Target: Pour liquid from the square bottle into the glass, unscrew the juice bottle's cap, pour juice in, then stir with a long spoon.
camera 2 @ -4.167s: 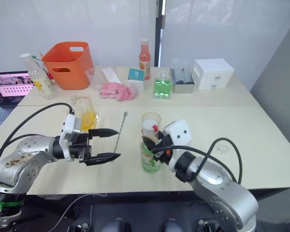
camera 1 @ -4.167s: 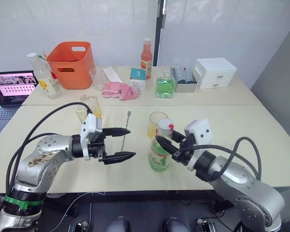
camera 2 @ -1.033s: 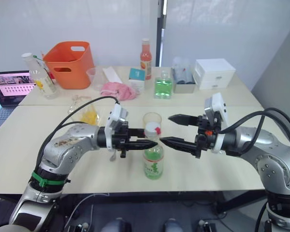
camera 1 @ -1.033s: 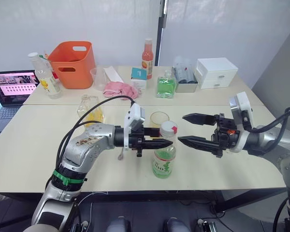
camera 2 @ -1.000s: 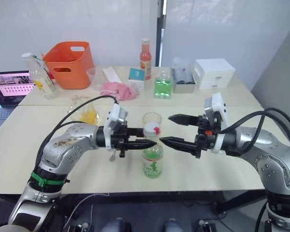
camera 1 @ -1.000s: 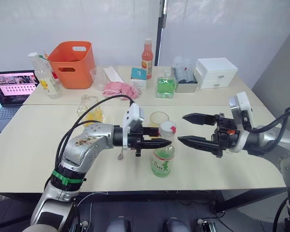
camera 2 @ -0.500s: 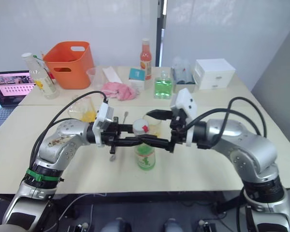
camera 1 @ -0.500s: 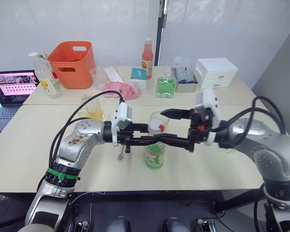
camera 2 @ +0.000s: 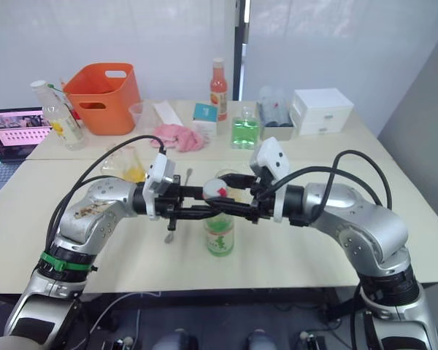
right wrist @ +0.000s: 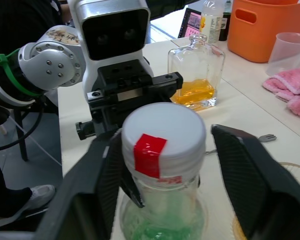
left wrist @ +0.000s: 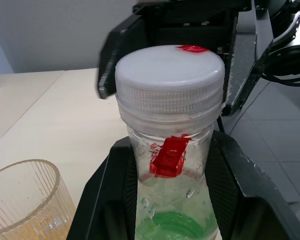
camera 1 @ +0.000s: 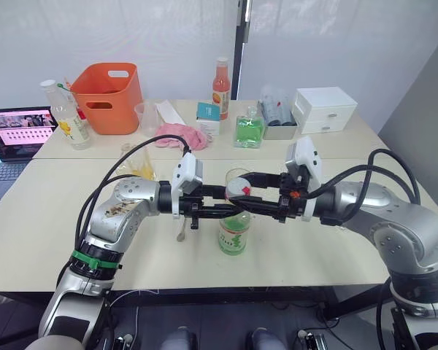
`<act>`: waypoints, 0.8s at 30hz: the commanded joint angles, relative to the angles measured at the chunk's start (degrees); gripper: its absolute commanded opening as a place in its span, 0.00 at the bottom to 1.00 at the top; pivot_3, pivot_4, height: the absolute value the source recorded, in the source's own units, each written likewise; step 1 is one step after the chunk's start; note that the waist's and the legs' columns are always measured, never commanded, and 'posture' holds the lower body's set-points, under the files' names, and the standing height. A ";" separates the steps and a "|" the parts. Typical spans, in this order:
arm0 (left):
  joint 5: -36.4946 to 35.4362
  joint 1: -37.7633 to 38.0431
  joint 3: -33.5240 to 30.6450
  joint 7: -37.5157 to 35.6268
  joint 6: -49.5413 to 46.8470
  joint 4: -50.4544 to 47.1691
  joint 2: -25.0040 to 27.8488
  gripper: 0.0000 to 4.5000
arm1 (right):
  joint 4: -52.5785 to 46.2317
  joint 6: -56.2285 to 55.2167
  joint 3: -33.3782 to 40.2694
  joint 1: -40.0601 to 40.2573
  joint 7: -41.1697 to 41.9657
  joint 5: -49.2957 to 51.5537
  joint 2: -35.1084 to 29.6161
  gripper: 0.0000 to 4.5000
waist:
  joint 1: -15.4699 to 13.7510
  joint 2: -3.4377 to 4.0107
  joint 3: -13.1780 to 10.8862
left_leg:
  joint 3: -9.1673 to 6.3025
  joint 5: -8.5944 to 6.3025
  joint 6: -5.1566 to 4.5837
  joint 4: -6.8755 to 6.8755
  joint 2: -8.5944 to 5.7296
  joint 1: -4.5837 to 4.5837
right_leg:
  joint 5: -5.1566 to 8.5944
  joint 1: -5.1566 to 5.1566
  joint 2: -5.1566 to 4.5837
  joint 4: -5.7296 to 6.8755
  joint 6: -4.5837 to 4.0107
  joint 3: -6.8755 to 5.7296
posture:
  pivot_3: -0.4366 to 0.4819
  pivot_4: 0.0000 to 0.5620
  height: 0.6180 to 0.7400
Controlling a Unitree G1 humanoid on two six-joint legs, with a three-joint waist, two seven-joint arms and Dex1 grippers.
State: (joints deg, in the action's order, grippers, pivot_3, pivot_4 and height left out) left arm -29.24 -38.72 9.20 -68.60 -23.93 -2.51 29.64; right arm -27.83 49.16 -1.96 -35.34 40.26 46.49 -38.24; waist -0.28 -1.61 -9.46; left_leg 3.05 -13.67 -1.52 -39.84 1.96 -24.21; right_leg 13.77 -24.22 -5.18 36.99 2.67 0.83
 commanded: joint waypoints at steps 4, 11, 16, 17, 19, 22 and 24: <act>3.43 -0.94 1.79 0.01 -0.04 0.20 1.20 0.31 | -1.23 0.07 1.94 -1.70 -0.63 0.74 0.54 0.38 | 0.00 0.00 0.00 | 0.00 0.00 0.00 0.00 0.00 0.00 | 0.00 0.00 0.00 0.01 0.00 0.00 | 0.48 0.27 0.79; 1.47 -1.95 2.04 -1.70 -2.42 0.47 0.83 0.31 | -1.40 0.72 2.26 -1.61 -0.22 1.40 0.64 0.38 | 0.07 0.00 0.00 | 0.01 0.00 0.00 0.00 0.01 0.02 | 0.00 0.01 0.00 0.01 0.00 0.00 | 0.48 0.27 0.79; 2.21 -2.24 2.22 -1.75 -1.44 1.30 -0.07 0.31 | -1.35 0.55 2.57 -1.59 -0.61 1.40 1.21 0.69 | 0.06 0.00 0.00 | 0.00 0.00 0.00 0.00 0.00 0.02 | 0.00 0.01 0.00 0.01 0.00 0.00 | 0.48 0.27 0.79; 2.26 -2.10 2.15 -1.70 -1.27 1.29 -0.21 0.31 | -1.42 0.65 2.76 -1.67 -0.80 1.58 1.33 0.77 | 0.06 0.00 0.00 | 0.00 0.00 0.00 0.00 0.00 0.01 | 0.00 0.01 0.00 0.01 0.00 0.00 | 0.48 0.27 0.79; 2.52 -1.78 1.86 -1.20 -0.53 1.19 -0.62 0.31 | -1.49 0.92 3.01 -1.81 -1.00 1.89 1.46 0.83 | 0.04 0.00 0.00 | 0.00 0.00 0.00 0.00 -0.01 0.00 | 0.00 0.00 0.00 0.01 0.00 0.00 | 0.48 0.27 0.79; 2.94 -1.49 1.68 -0.73 0.09 1.23 -0.94 0.31 | -1.52 1.21 3.15 -1.95 -1.29 2.46 1.62 0.83 | -0.14 0.00 0.00 | 0.00 0.00 0.00 -0.01 -0.02 -0.01 | 0.00 0.01 -0.02 0.00 0.00 0.00 | 0.48 0.27 0.79; 3.05 -1.34 1.65 -0.68 0.18 1.35 -1.04 0.31 | -1.52 1.29 3.16 -2.04 -1.55 2.70 1.71 0.83 | -0.18 0.00 0.00 | 0.00 0.00 0.00 -0.01 -0.02 -0.01 | 0.00 0.01 -0.02 -0.01 0.00 0.00 | 0.48 0.27 0.79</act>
State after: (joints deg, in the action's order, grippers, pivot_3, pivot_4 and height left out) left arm -27.87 -40.46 10.28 -70.09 -24.02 -1.42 28.61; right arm -27.87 50.59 -0.90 -36.31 38.96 48.28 -36.64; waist -0.46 -1.61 -9.46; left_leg 3.06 -13.67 -1.52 -39.85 1.95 -24.23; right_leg 13.77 -24.21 -5.19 36.99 2.67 0.83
